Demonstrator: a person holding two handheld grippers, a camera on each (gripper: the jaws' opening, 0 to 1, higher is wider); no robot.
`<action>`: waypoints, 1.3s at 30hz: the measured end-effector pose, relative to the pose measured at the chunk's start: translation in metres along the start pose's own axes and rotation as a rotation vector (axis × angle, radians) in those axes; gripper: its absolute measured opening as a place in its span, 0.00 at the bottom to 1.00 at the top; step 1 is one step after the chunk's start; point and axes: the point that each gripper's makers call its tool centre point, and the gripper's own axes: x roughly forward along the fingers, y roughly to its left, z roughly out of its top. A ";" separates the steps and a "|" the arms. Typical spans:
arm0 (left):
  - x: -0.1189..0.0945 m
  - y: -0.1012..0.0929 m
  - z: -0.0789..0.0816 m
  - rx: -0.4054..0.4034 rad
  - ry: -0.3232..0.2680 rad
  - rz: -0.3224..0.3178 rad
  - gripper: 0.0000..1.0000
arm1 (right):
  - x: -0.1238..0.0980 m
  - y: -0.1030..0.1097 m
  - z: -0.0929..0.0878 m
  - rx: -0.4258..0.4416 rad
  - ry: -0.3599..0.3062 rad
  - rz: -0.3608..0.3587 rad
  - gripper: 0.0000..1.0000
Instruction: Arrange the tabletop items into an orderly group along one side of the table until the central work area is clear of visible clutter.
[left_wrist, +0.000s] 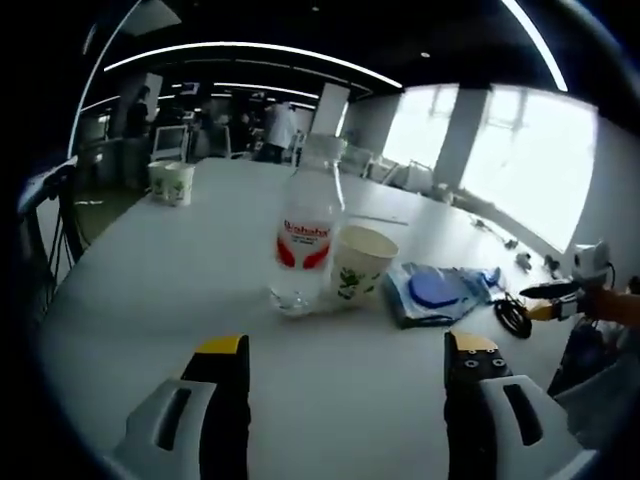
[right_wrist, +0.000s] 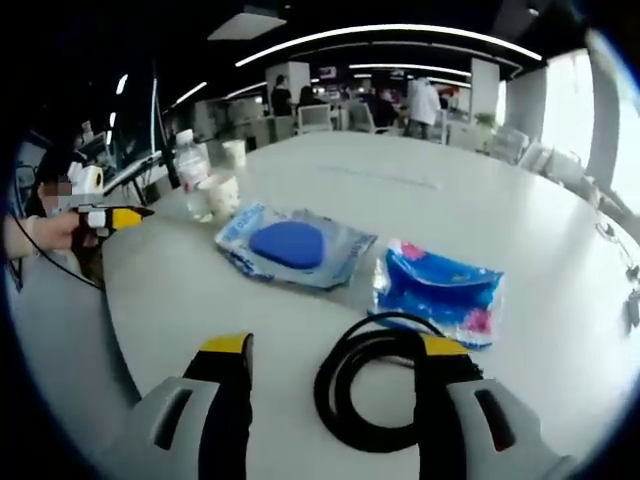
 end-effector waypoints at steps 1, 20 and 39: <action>-0.002 0.000 0.000 -0.005 -0.001 0.000 0.77 | -0.002 0.000 -0.001 0.000 0.002 -0.007 0.65; -0.028 -0.010 0.009 0.010 -0.042 -0.072 0.89 | -0.044 0.007 -0.019 0.040 -0.017 -0.104 0.85; -0.042 -0.015 0.004 -0.037 -0.038 -0.118 0.97 | -0.072 0.003 -0.026 0.083 -0.039 -0.177 0.99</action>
